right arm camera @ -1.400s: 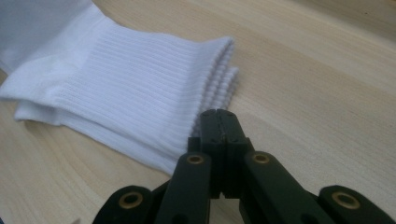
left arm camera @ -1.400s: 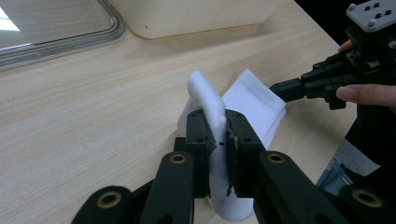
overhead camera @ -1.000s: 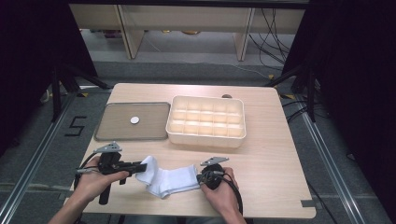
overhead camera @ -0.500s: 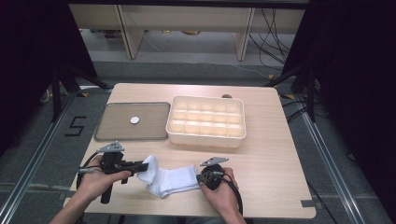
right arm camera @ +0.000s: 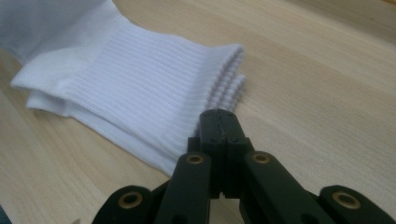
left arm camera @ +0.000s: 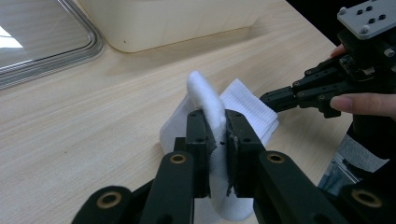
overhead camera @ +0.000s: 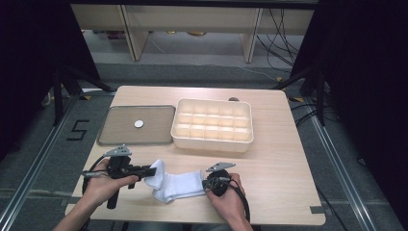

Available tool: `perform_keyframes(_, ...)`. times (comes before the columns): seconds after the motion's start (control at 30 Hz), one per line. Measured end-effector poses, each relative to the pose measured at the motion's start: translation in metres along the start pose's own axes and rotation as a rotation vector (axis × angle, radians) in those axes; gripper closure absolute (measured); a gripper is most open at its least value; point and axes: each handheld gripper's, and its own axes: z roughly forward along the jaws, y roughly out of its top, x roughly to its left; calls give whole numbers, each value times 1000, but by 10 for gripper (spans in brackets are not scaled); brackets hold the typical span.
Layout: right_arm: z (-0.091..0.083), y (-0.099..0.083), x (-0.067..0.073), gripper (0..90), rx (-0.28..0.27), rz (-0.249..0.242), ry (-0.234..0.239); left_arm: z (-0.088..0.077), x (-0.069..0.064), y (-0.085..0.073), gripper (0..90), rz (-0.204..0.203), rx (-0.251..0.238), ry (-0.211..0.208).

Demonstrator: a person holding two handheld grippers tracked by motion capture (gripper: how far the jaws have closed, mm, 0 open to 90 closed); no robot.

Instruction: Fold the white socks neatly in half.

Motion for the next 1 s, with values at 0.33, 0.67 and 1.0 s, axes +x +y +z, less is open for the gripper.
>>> perform_keyframes(0.33, 0, 0, 0, 900, 0, -5, 1, 2, -1, 1, 806, 3, -6, 0)
perform_keyframes(0.67, 0, 0, 1, 900, -2, -5, 0, 7, -5, 3, 806, 12, 2, -7)
perform_keyframes(1.0, 0, 0, 1, 900, -3, -4, 2, 12, -8, 4, 806, 19, 8, -11)
